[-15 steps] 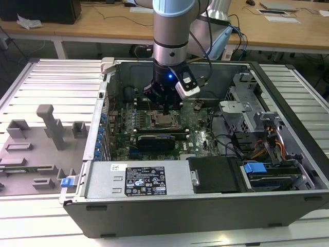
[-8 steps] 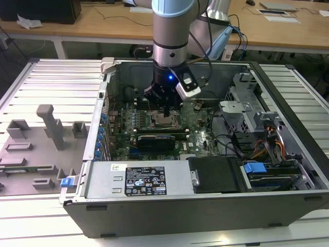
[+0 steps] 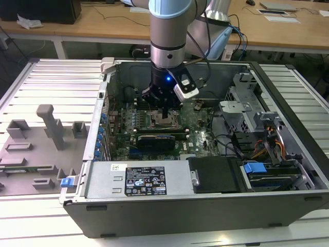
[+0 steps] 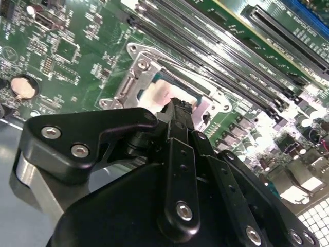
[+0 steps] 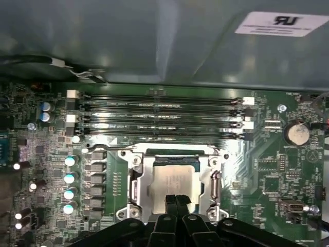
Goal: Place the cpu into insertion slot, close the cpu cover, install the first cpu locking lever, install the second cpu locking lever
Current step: 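Close the cpu cover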
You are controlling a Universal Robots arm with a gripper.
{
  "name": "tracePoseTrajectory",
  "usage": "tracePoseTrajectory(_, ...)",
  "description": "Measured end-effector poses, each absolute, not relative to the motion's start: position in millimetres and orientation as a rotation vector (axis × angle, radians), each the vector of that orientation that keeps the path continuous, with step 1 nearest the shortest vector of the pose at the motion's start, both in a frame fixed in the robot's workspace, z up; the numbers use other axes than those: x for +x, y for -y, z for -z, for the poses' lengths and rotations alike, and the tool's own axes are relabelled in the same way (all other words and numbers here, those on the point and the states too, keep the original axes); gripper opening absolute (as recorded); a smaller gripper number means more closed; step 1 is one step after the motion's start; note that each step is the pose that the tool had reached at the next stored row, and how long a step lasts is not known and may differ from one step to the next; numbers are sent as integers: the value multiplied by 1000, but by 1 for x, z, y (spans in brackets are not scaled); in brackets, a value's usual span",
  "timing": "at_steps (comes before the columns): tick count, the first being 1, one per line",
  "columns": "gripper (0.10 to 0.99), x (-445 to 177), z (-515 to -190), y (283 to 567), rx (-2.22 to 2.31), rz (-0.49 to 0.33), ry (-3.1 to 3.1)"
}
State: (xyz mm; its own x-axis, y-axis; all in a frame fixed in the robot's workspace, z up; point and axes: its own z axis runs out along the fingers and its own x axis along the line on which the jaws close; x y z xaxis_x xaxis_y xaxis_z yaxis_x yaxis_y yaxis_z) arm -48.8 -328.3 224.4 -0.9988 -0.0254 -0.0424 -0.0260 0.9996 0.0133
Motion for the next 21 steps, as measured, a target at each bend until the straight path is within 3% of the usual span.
tracePoseTrajectory(21, 106, -72, -204, 328, -93, -41, -3098)
